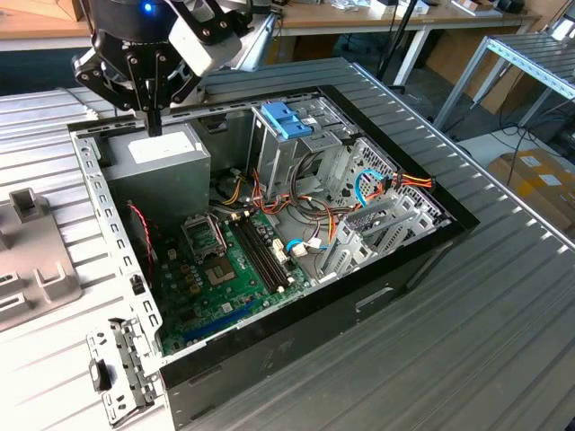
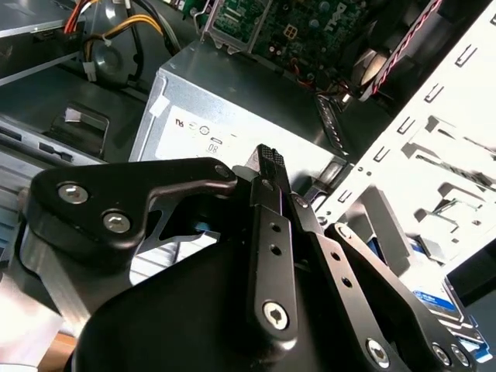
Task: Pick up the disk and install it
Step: 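Reach for the disk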
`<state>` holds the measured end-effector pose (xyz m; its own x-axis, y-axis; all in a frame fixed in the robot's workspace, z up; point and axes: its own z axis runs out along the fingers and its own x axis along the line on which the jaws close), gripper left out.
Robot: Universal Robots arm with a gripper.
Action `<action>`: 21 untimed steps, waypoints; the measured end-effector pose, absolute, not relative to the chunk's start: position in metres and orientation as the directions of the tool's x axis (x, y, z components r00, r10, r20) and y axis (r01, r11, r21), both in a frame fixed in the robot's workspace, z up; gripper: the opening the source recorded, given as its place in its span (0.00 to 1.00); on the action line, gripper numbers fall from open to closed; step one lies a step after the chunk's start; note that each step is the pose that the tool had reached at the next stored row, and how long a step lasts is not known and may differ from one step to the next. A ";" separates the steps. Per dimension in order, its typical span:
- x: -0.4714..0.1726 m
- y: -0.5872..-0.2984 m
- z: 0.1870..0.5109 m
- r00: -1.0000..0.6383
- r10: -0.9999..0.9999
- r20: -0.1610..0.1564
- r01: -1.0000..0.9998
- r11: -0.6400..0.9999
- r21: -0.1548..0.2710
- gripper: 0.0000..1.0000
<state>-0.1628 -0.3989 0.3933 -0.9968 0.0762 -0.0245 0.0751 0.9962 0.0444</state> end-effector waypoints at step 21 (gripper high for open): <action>-0.185 -0.399 0.393 -0.997 0.076 -0.024 0.075 0.996 0.044 0.11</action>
<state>-0.1846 -0.3989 0.3933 -0.9968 0.0763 -0.0245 0.0751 0.9962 0.0444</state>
